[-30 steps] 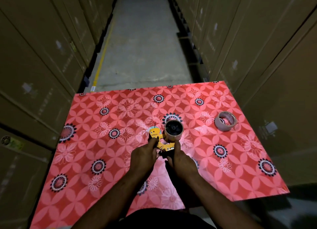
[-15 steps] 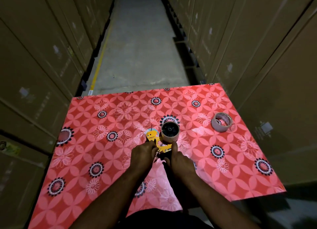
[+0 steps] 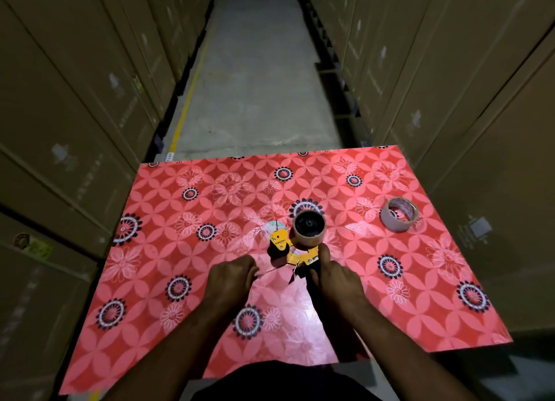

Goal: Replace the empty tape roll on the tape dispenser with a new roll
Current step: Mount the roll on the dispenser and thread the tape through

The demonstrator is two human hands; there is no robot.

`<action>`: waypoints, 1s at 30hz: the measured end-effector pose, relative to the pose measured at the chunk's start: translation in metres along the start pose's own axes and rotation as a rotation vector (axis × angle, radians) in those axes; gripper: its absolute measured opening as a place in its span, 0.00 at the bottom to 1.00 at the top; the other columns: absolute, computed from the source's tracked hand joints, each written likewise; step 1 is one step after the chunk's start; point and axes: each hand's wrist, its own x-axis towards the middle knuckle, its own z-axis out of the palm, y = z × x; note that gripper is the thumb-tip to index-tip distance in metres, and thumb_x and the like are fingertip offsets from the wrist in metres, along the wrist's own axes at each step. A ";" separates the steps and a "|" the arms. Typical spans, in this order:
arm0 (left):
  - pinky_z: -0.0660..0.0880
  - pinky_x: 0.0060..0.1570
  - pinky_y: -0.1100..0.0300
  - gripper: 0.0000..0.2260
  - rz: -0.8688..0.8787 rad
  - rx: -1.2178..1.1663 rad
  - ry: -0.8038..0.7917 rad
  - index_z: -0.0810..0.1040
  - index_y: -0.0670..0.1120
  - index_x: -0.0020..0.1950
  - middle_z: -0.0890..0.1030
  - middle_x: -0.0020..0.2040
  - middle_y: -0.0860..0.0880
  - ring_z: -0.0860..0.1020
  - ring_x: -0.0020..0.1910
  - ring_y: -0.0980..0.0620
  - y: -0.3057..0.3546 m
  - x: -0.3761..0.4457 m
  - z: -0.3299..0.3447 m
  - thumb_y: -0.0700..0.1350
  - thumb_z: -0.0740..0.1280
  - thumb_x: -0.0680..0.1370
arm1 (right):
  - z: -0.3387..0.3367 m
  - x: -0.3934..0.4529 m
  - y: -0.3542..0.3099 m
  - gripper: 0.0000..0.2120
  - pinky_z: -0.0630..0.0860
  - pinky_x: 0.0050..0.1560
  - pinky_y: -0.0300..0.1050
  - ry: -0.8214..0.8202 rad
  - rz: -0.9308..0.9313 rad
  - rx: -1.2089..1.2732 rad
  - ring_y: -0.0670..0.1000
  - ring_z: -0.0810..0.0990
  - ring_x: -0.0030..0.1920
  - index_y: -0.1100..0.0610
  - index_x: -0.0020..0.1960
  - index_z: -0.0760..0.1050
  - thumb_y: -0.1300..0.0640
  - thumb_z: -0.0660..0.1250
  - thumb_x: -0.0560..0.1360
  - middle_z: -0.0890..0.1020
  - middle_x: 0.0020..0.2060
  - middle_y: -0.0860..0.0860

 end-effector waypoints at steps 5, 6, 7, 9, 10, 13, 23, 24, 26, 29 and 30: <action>0.75 0.33 0.56 0.08 0.016 0.040 0.005 0.78 0.52 0.44 0.81 0.34 0.54 0.79 0.31 0.51 -0.018 -0.010 -0.006 0.53 0.72 0.80 | -0.005 0.006 0.002 0.28 0.75 0.43 0.52 -0.051 -0.029 -0.128 0.62 0.84 0.49 0.55 0.74 0.54 0.44 0.58 0.80 0.83 0.54 0.57; 0.75 0.34 0.56 0.08 0.007 0.035 0.002 0.78 0.53 0.44 0.81 0.34 0.54 0.80 0.32 0.50 -0.016 -0.010 -0.007 0.53 0.72 0.80 | -0.007 0.006 0.000 0.29 0.75 0.43 0.51 -0.056 -0.021 -0.164 0.62 0.83 0.49 0.55 0.74 0.55 0.43 0.60 0.79 0.81 0.56 0.58; 0.76 0.34 0.55 0.08 -0.006 0.033 0.000 0.78 0.53 0.45 0.82 0.35 0.54 0.80 0.33 0.50 -0.014 -0.009 -0.007 0.54 0.72 0.80 | -0.009 0.007 -0.002 0.30 0.75 0.44 0.51 -0.041 -0.023 -0.199 0.61 0.82 0.51 0.55 0.74 0.57 0.42 0.62 0.78 0.77 0.60 0.58; 0.76 0.35 0.55 0.07 -0.030 0.034 0.004 0.79 0.53 0.45 0.82 0.36 0.54 0.80 0.34 0.50 -0.012 -0.007 -0.008 0.53 0.73 0.80 | -0.009 0.010 -0.003 0.35 0.74 0.52 0.54 0.010 -0.084 -0.229 0.60 0.76 0.60 0.53 0.75 0.59 0.40 0.67 0.75 0.72 0.65 0.57; 0.76 0.36 0.55 0.07 -0.041 0.036 0.004 0.80 0.53 0.45 0.81 0.36 0.54 0.79 0.35 0.51 -0.011 -0.007 -0.008 0.53 0.73 0.80 | -0.008 0.012 -0.005 0.37 0.72 0.58 0.55 0.012 -0.135 -0.200 0.59 0.72 0.64 0.51 0.76 0.59 0.38 0.67 0.74 0.69 0.68 0.56; 0.73 0.35 0.55 0.07 -0.050 0.030 0.017 0.80 0.52 0.44 0.79 0.37 0.54 0.77 0.36 0.51 -0.008 -0.007 -0.008 0.50 0.75 0.79 | 0.000 0.016 -0.011 0.34 0.68 0.65 0.56 -0.049 -0.255 -0.054 0.58 0.67 0.66 0.53 0.73 0.64 0.36 0.62 0.73 0.68 0.68 0.56; 0.75 0.53 0.52 0.05 -0.004 0.033 0.072 0.84 0.50 0.52 0.81 0.55 0.52 0.76 0.55 0.51 -0.011 -0.011 0.001 0.48 0.76 0.78 | 0.014 0.025 -0.017 0.28 0.71 0.61 0.49 0.085 -0.258 0.180 0.54 0.67 0.63 0.60 0.64 0.72 0.43 0.71 0.73 0.74 0.62 0.56; 0.75 0.53 0.51 0.05 -0.001 0.033 0.074 0.84 0.49 0.51 0.82 0.55 0.52 0.76 0.55 0.51 -0.011 -0.011 0.000 0.48 0.77 0.77 | 0.016 0.026 -0.018 0.31 0.72 0.62 0.49 0.094 -0.239 0.185 0.54 0.67 0.64 0.59 0.67 0.71 0.42 0.72 0.72 0.75 0.63 0.55; 0.74 0.54 0.51 0.06 0.010 0.025 0.069 0.84 0.49 0.50 0.82 0.55 0.52 0.76 0.57 0.50 -0.014 -0.012 0.001 0.48 0.78 0.76 | 0.020 0.027 -0.021 0.35 0.73 0.63 0.50 0.134 -0.205 0.204 0.52 0.67 0.64 0.56 0.71 0.70 0.41 0.73 0.70 0.75 0.63 0.53; 0.71 0.64 0.50 0.06 0.017 0.016 0.039 0.84 0.50 0.49 0.82 0.63 0.51 0.74 0.68 0.49 -0.017 -0.011 0.003 0.47 0.78 0.77 | 0.022 0.026 -0.028 0.33 0.73 0.64 0.49 0.213 -0.153 0.239 0.51 0.68 0.64 0.53 0.71 0.71 0.43 0.73 0.70 0.77 0.63 0.51; 0.68 0.70 0.49 0.06 0.009 0.007 0.032 0.83 0.50 0.51 0.80 0.68 0.50 0.72 0.73 0.48 -0.017 -0.012 0.004 0.48 0.77 0.77 | 0.022 0.026 -0.030 0.31 0.73 0.64 0.46 0.236 -0.123 0.258 0.49 0.69 0.64 0.50 0.71 0.71 0.44 0.72 0.71 0.77 0.63 0.49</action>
